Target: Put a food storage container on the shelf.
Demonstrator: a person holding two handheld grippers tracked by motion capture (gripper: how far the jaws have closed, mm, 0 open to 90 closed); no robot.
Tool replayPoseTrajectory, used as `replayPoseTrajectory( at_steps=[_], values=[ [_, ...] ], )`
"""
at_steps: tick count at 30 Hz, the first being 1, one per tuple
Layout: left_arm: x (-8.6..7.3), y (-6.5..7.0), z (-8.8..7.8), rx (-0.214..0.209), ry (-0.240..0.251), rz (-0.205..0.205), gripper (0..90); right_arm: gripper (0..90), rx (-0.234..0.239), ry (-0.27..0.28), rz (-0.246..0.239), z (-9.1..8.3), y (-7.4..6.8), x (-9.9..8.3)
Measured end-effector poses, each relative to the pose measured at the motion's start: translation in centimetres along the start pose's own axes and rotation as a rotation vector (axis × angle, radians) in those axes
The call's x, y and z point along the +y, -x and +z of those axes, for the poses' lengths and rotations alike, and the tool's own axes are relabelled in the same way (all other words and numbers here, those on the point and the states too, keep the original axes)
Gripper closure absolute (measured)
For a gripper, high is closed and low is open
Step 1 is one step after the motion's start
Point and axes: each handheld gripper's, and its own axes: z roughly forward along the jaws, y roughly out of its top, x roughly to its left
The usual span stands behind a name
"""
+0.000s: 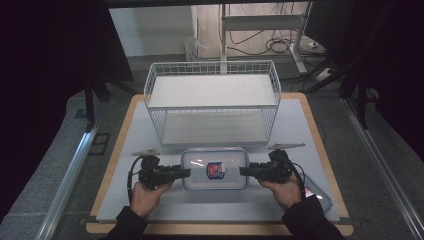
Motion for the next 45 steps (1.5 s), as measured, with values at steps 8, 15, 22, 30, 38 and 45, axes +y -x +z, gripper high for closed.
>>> replayPoseTrajectory(
  at_steps=[8, 15, 22, 30, 38, 45],
  values=[
    [1.5, 0.6, -0.5, 0.0, 0.025, 0.025, 53.1, 50.7, -0.01, 0.027, -0.04, -0.8, -0.7, 1.6],
    [3.9, 1.7, -1.5, 0.007, 0.048, 0.072, 53.0, 50.8, -0.013, 0.059, -0.072, -2.0, -1.6, 3.7],
    [5.6, 2.5, -2.2, 0.019, 0.053, 0.083, 53.0, 50.8, -0.003, 0.082, -0.082, -2.5, -2.1, 5.2],
    [7.5, 2.9, -2.9, 0.026, 0.061, 0.088, 53.0, 51.0, 0.016, 0.102, -0.071, -2.9, -2.1, 7.3],
    [10.4, 3.7, -3.9, 0.027, 0.084, 0.104, 53.1, 51.1, 0.017, 0.131, -0.093, -3.9, -3.0, 10.1],
    [12.2, 3.8, -4.5, 0.025, 0.087, 0.106, 53.1, 51.1, 0.016, 0.144, -0.1, -4.3, -3.3, 11.9]
  ],
)
